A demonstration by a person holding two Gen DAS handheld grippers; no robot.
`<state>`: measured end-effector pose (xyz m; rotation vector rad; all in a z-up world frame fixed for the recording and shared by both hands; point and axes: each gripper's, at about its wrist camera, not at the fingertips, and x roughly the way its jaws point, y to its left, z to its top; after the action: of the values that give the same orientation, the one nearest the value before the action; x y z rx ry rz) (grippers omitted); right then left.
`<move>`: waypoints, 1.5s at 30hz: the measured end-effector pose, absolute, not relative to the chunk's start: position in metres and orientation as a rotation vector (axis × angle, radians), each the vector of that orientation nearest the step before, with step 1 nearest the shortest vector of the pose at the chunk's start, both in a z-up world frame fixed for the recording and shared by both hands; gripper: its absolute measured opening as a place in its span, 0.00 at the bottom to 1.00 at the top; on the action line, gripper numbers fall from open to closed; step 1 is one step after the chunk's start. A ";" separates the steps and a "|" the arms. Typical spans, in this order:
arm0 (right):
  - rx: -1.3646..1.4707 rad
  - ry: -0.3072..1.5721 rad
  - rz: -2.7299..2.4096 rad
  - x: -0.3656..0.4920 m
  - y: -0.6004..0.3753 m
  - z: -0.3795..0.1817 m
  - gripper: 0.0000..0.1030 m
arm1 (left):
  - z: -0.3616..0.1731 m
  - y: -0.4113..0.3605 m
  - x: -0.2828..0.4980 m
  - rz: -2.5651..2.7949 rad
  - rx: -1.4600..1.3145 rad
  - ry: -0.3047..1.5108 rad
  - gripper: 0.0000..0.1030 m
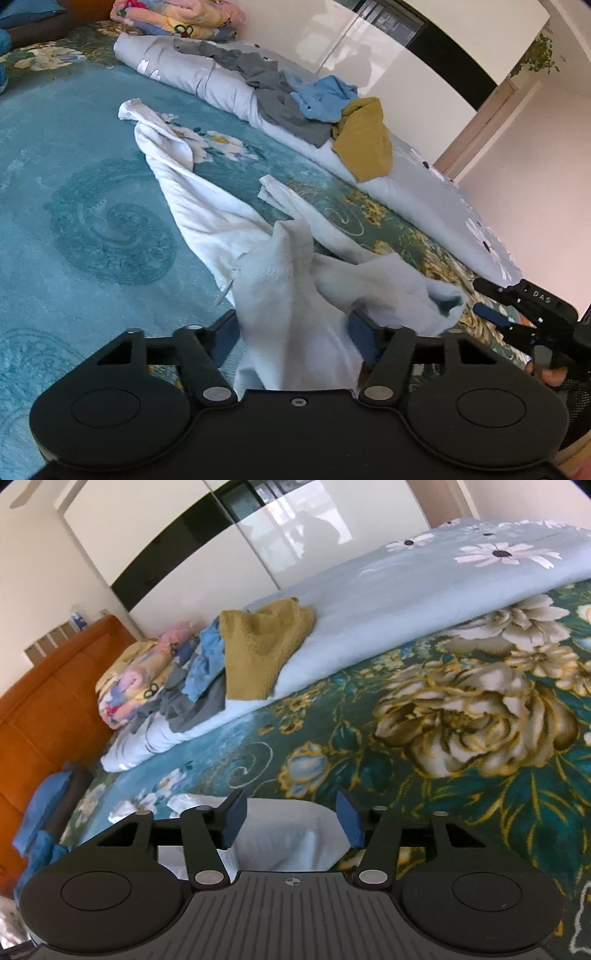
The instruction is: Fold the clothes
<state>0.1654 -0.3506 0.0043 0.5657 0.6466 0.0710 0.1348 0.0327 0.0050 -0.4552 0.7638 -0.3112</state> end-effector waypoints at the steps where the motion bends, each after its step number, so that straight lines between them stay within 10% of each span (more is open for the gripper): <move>1: 0.570 0.651 0.069 0.165 -0.351 0.003 0.50 | 0.007 0.033 0.133 -0.317 -0.458 0.755 0.45; 5: 0.572 0.660 0.076 0.165 -0.349 0.000 0.51 | 0.013 0.031 0.127 -0.383 -0.492 0.728 0.32; 16: 0.560 0.677 0.121 0.168 -0.336 0.001 0.55 | 0.012 -0.032 0.112 -0.724 -0.371 0.814 0.32; 25: 0.463 0.715 0.263 0.182 -0.303 0.008 0.60 | 0.044 0.026 0.127 -0.590 -0.434 0.706 0.71; 45: 0.161 0.930 0.364 0.231 -0.223 -0.028 0.65 | -0.035 0.051 0.243 -0.287 -0.535 0.924 0.71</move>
<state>0.2307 -0.2231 -0.0276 0.1609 0.9300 0.3644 0.2426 0.0505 -0.0347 -0.5350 0.9238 -0.2875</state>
